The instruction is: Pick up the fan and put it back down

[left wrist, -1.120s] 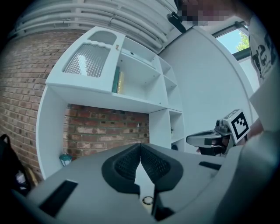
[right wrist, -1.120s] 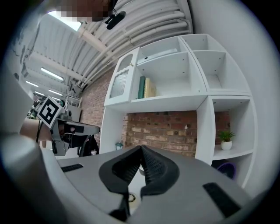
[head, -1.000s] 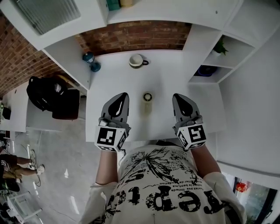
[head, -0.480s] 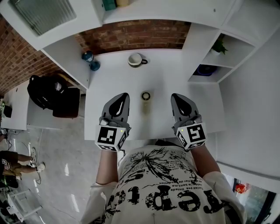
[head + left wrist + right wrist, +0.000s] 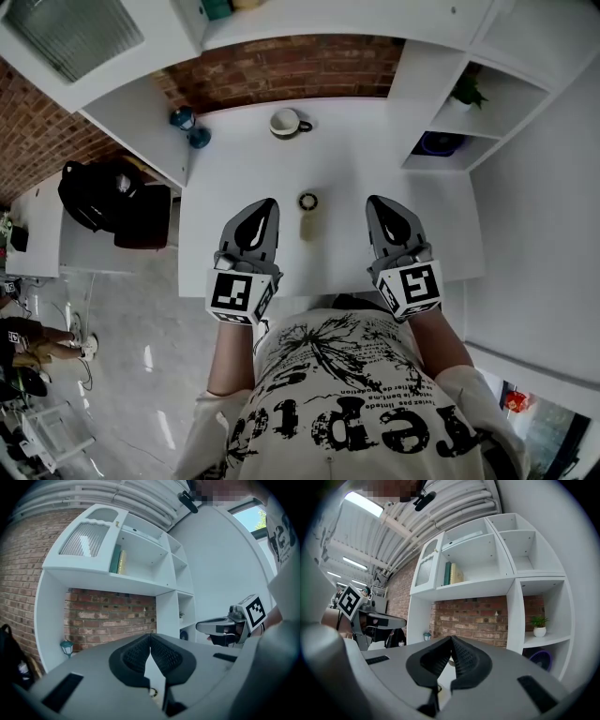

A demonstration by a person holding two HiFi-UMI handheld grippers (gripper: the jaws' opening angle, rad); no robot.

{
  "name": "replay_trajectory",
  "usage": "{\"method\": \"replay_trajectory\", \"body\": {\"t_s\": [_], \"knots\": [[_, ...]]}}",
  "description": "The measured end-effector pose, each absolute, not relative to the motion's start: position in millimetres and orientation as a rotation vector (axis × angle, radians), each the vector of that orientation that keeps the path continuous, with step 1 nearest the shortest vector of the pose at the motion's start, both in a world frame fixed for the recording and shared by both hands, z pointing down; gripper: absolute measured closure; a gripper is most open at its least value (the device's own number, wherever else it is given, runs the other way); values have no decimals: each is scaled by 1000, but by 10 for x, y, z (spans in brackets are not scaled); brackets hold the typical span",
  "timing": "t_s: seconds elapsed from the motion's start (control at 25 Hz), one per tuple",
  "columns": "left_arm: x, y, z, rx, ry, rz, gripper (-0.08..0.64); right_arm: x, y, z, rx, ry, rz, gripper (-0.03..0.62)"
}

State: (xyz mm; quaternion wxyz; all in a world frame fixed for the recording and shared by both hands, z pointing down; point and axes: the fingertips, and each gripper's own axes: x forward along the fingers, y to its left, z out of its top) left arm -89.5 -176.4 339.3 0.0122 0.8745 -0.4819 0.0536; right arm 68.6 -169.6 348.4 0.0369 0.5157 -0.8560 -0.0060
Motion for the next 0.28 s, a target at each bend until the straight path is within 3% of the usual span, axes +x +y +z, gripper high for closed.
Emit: {"method": "replay_trajectory", "body": {"t_s": [0.28], "knots": [[-792, -1826, 3426, 2717, -1508, 173, 545, 781, -1756, 3520, 1589, -2631, -3, 578]]}}
